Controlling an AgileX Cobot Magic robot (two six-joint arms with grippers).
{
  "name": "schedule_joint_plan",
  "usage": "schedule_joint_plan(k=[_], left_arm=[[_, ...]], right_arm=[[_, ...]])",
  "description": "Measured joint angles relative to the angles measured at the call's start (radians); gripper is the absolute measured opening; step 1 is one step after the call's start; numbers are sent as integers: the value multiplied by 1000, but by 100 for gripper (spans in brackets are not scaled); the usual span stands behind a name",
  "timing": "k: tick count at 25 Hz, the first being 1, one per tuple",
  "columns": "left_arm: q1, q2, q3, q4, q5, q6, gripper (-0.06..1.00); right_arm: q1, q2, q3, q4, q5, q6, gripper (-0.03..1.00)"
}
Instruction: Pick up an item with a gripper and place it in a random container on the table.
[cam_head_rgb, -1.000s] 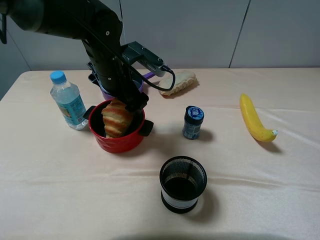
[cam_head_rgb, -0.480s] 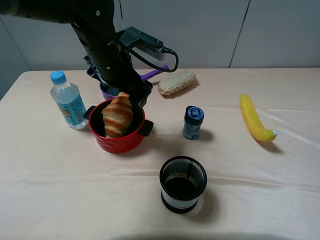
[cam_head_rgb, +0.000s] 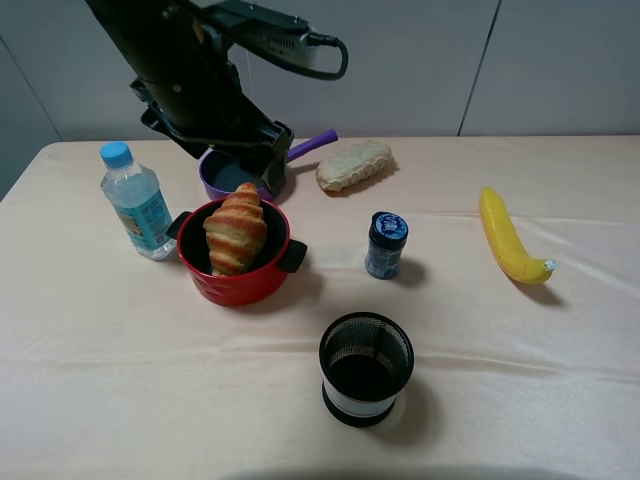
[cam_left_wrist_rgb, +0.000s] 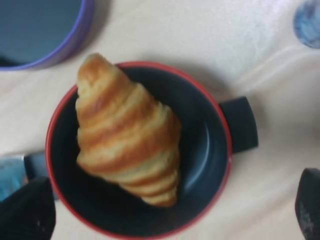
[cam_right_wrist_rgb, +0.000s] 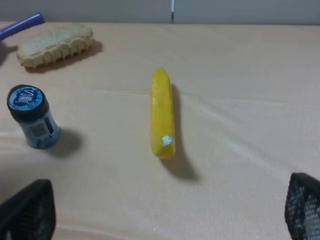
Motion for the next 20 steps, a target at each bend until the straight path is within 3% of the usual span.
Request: schedule_joint_plan(k=[8,20], left_arm=[[0,-120,0,-77,123,0,97],[-32,-314,1,-99,319,0,97]], right_arm=[[0,0,0,2,0,0,69],[0,0,0,2,0,0,69]])
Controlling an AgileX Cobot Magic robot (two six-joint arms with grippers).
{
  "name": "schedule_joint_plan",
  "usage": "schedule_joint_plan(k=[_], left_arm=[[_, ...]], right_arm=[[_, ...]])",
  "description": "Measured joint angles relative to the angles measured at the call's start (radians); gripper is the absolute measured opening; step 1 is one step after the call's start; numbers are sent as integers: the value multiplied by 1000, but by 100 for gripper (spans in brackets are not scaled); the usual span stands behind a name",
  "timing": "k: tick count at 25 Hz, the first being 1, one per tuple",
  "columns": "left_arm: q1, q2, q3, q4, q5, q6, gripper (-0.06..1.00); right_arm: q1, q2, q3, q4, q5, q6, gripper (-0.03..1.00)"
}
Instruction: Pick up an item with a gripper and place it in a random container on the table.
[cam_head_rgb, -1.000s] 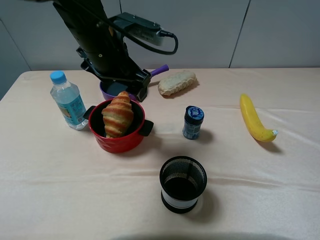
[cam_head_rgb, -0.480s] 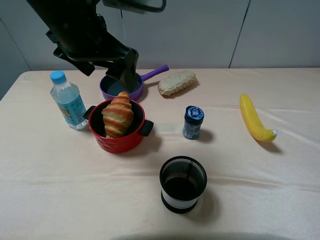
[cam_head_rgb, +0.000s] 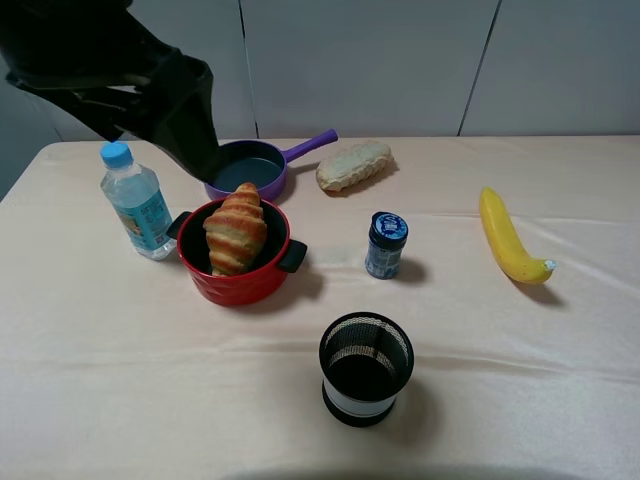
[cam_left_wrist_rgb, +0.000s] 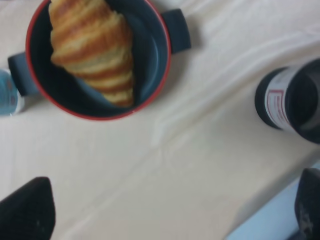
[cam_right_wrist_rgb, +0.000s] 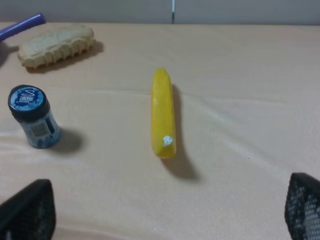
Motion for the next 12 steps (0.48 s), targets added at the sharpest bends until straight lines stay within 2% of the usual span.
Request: schedule_joint_plan(k=[12], left_arm=[[0,-302,226,0,16,0,97]], right_arm=[[0,0,0,0,0,0,69]])
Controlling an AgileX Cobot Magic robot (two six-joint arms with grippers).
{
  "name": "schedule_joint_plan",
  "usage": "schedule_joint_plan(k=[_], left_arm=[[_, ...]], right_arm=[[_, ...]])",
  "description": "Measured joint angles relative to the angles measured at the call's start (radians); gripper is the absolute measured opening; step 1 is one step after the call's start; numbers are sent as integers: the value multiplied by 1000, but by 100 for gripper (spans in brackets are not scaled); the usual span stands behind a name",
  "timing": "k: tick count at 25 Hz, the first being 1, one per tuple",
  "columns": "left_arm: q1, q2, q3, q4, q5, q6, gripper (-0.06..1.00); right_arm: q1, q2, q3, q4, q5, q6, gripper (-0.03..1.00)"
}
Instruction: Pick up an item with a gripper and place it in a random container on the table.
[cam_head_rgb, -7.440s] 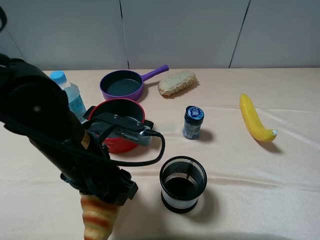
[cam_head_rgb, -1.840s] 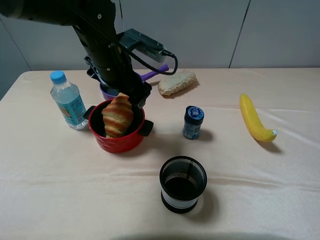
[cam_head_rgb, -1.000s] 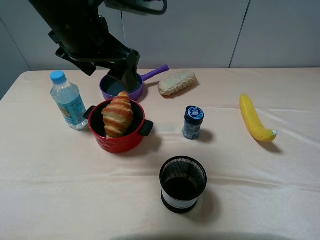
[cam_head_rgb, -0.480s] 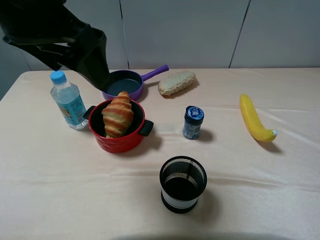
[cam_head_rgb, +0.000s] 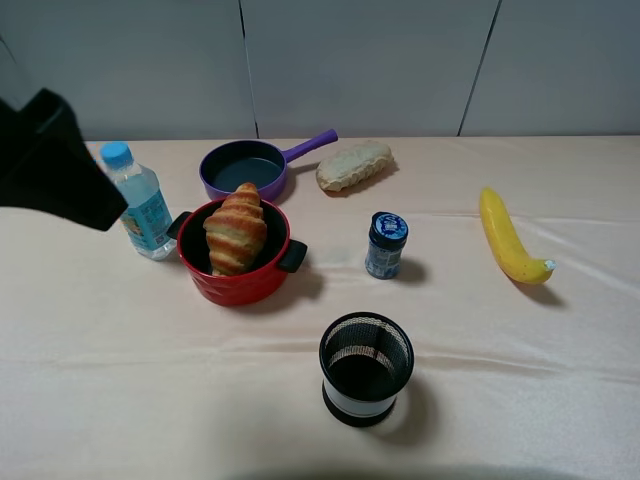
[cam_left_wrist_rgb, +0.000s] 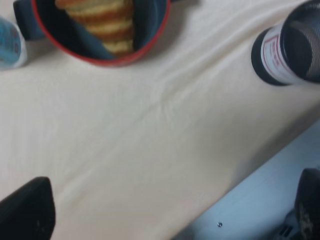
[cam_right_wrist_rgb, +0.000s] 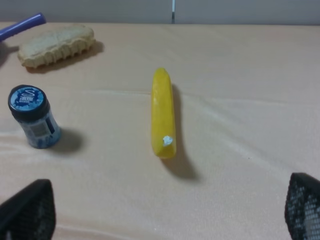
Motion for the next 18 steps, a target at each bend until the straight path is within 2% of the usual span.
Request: schedule_joint_plan(k=[18], left_arm=[[8,-573,329,-28,6,0,97]], right_arm=[[0,0,0,0,0,0,69]])
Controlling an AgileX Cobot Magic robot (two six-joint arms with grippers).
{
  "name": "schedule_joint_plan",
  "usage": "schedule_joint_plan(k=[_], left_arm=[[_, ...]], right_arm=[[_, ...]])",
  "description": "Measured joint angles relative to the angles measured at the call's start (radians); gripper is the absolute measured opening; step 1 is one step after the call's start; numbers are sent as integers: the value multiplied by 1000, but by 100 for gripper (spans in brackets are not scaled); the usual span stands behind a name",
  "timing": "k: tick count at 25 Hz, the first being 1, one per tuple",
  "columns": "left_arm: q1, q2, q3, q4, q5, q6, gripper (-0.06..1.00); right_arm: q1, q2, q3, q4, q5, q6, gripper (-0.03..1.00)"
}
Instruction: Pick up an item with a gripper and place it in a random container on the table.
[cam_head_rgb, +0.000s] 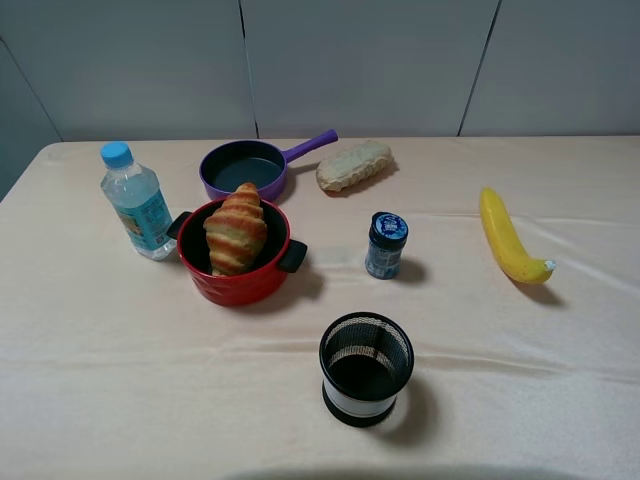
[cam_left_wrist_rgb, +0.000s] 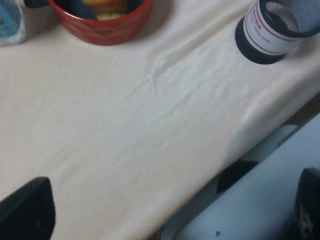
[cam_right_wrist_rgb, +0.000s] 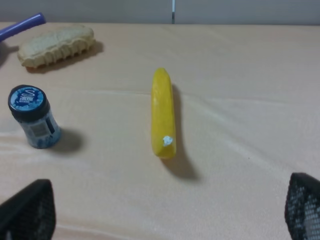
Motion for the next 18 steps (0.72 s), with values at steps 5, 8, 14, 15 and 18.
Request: schedule_joint_plan(k=[5,8,14,15,18], left_arm=[[103,-152,68,1,-1,0,97],[196,-222,100,15,-1,0,97],[379,-332,160,28,-3,0,97],[407,-344,168,35,-4,0,97],[480,-386,196,47,-20,4,97]], right_arm=[[0,0,0,0,0,0,69],[0,0,0,0,0,0,69],[0,0,0,0,0,0,69],[0,0,0,0,0,0,69],[0,0,0,0,0,0,69]])
